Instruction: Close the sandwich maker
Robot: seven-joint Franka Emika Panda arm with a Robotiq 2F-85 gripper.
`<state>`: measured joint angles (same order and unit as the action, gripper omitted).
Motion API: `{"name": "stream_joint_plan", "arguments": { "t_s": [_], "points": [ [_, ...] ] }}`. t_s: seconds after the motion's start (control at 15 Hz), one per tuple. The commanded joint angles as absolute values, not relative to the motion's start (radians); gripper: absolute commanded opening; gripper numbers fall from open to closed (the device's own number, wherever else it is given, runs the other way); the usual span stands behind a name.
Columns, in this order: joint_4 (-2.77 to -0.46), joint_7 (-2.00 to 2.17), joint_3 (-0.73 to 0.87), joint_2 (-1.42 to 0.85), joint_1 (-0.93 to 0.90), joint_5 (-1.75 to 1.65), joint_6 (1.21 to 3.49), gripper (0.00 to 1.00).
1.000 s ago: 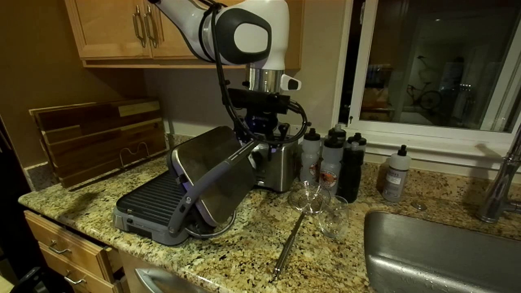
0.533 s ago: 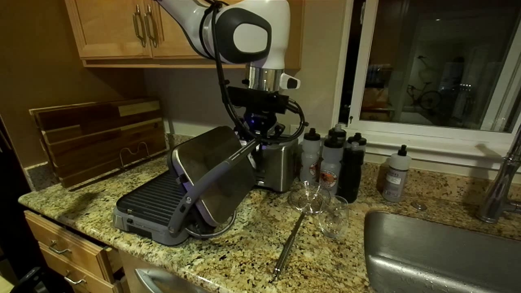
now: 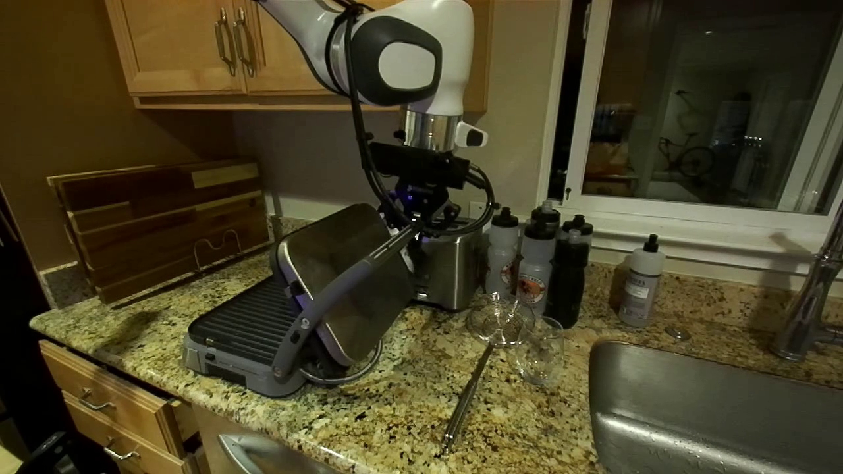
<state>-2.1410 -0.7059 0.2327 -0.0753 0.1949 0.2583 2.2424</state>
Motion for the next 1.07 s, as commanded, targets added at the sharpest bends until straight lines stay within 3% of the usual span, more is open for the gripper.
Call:
{"name": "stream_joint_plan", "arguments": {
  "t_s": [0.0,0.07,0.53,0.6,1.0],
  "points": [
    [-2.124,-0.746,0.219,-0.073,0.222,0.295,2.234,0.04],
    [-2.14,-0.708,0.215,-0.075,0.214,0.262,2.241,0.08],
    [-2.14,-0.709,0.215,-0.076,0.214,0.265,2.241,0.08],
    [-2.14,-0.709,0.215,-0.076,0.214,0.265,2.241,0.04],
    [-2.194,-0.644,0.172,0.01,0.174,0.165,2.239,0.04]
  ]
}}
